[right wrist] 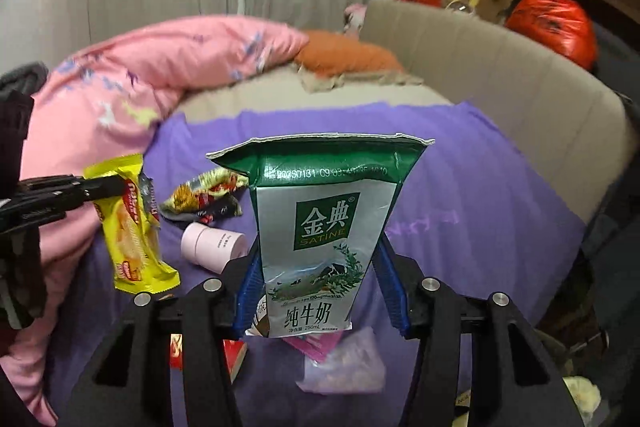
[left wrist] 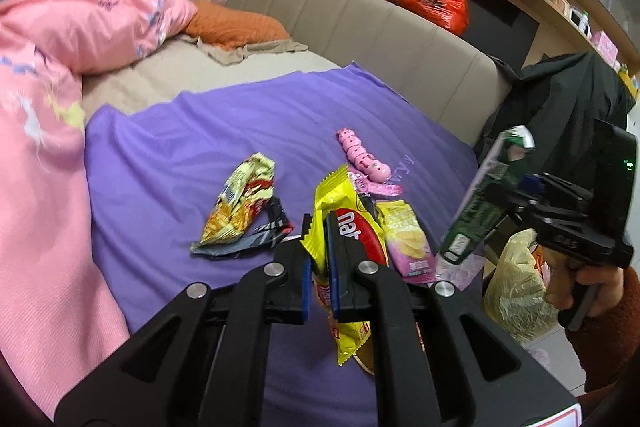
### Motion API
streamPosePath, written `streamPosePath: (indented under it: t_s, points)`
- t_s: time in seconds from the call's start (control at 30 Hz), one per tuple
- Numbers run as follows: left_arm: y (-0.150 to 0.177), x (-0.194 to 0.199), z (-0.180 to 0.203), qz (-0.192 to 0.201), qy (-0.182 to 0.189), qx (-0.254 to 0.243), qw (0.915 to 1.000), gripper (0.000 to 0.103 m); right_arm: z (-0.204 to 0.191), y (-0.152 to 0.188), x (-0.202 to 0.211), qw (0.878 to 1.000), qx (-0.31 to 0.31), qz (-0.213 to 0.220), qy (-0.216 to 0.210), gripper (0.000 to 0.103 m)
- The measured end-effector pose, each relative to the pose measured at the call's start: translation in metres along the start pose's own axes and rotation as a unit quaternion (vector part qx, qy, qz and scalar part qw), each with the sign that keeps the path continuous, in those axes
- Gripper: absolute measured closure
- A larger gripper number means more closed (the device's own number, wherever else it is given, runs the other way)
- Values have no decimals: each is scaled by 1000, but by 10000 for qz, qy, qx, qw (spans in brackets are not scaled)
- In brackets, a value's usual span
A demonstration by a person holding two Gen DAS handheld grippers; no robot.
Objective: Collect trash
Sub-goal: 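Lift the yellow wrapper with the left tool while the right tool lifts the drink carton, then carry the wrapper and carton over the yellow trash bag and release both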
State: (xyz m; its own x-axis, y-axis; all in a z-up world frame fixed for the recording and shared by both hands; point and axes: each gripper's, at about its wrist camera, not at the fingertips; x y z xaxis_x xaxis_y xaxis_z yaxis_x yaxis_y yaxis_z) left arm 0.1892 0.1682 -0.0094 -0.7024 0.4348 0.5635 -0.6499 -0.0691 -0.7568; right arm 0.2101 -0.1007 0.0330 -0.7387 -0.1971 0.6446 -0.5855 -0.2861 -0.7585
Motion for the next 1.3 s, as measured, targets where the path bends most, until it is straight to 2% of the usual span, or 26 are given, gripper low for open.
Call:
streamPosePath:
  t_s: [0.07, 0.23, 0.43, 0.87, 1.03, 1.3]
  points:
    - [-6, 8, 18, 121, -132, -232, 9996, 97, 11, 5, 16, 9999, -90, 117, 19, 54]
    - [-23, 27, 55, 364, -181, -560, 9976, 97, 37, 20, 59, 9987, -228, 429, 171, 54]
    - [-33, 31, 112, 409, 119, -826, 9957, 97, 71, 43, 110, 9957, -376, 701, 470, 54]
    - [-8, -14, 249, -18, 1109, -1273, 9856, 97, 138, 109, 212, 9832, -598, 993, 1413, 54]
    - [6, -36, 303, -244, 1586, -1400, 9771, 97, 162, 132, 229, 9797, -774, 941, 1591, 54]
    - [33, -74, 377, -596, 1945, -1801, 9624, 97, 200, 169, 246, 9733, -1174, 831, 1788, 54]
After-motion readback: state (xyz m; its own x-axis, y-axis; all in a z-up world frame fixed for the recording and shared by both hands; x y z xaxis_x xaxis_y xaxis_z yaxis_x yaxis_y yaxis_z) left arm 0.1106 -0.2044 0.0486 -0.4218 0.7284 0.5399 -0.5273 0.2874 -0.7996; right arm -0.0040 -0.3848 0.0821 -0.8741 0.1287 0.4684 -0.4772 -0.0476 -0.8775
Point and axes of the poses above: each gripper's, at about its wrist camera, not at the fingertips, and x roughly against the way its jaws point, z to its right, y to its underside, and after that the axes turned 2 degrees about y, right-handed
